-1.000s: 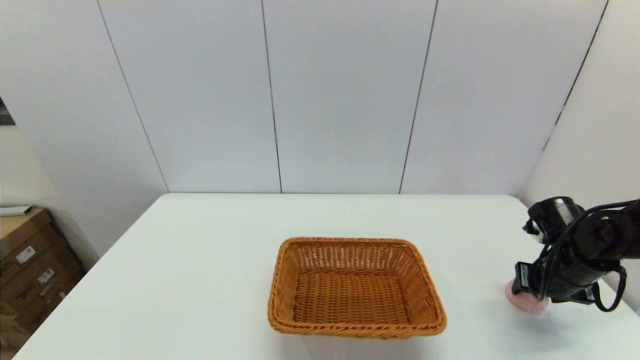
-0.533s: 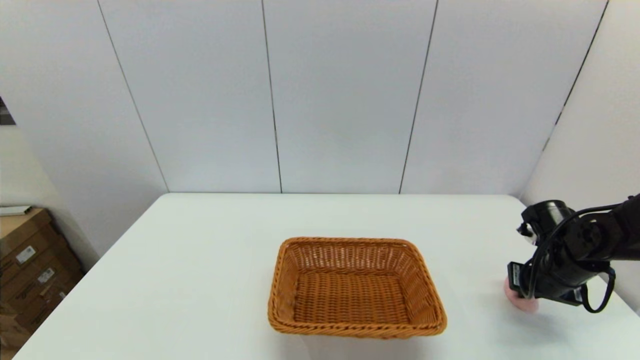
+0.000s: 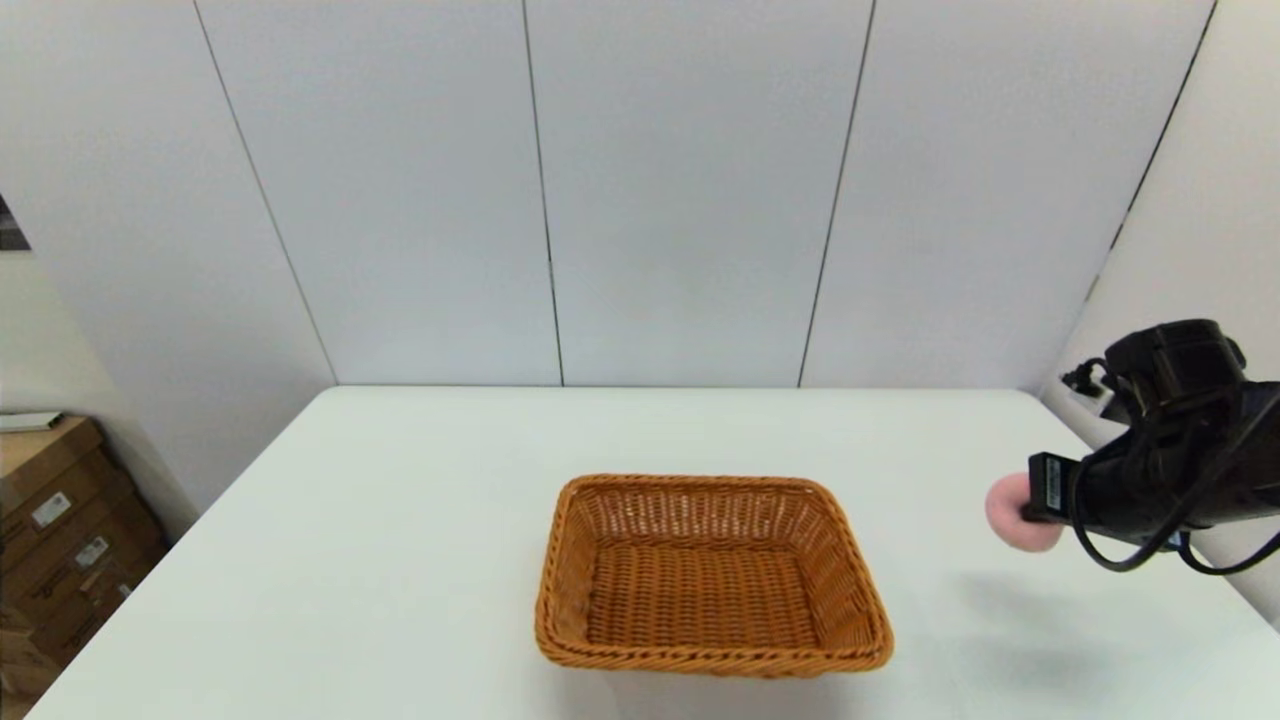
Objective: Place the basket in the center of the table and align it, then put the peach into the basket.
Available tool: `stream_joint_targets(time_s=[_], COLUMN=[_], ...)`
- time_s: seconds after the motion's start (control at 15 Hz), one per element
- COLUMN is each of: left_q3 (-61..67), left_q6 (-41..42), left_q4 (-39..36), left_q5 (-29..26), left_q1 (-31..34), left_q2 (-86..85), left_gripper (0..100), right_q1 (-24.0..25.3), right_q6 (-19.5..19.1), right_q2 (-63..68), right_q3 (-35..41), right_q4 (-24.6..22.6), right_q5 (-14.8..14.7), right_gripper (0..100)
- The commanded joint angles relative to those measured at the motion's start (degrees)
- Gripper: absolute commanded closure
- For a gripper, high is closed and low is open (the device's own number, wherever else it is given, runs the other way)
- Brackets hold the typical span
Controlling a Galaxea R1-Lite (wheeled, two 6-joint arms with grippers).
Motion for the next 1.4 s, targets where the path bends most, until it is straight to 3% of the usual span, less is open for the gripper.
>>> stream_joint_targets(time_s=[0.07, 0.33, 0.73, 0.8, 1.13, 1.4], left_q3=[0.0, 0.0, 0.0, 0.0, 0.0, 0.0], left_q6=[0.0, 0.0, 0.0, 0.0, 0.0, -0.1], left_q4=[0.0, 0.1, 0.1, 0.1, 0.0, 0.0], left_q5=[0.0, 0.0, 0.0, 0.0, 0.0, 0.0], left_q1=[0.0, 0.0, 0.0, 0.0, 0.0, 0.0], left_q2=[-0.1, -0.1, -0.1, -0.1, -0.1, -0.1], left_gripper=[0, 0, 0, 0, 0, 0], right_q1=[15.1, 26.3, 34.2, 34.7, 34.3, 26.6], right_q6=[0.8, 1.6, 1.4, 1.4, 3.9, 3.6], right_q2=[-9.3, -1.6, 11.1, 12.0, 11.8, 7.6], right_q3=[-2.0, -5.6, -12.7, -13.5, -15.0, -13.4], right_q4=[3.3, 3.2, 3.3, 3.4, 3.8, 3.8], right_q5=[1.1, 1.0, -0.4, -0.8, -1.0, -0.8], right_gripper=[100, 100, 100, 0, 0, 0])
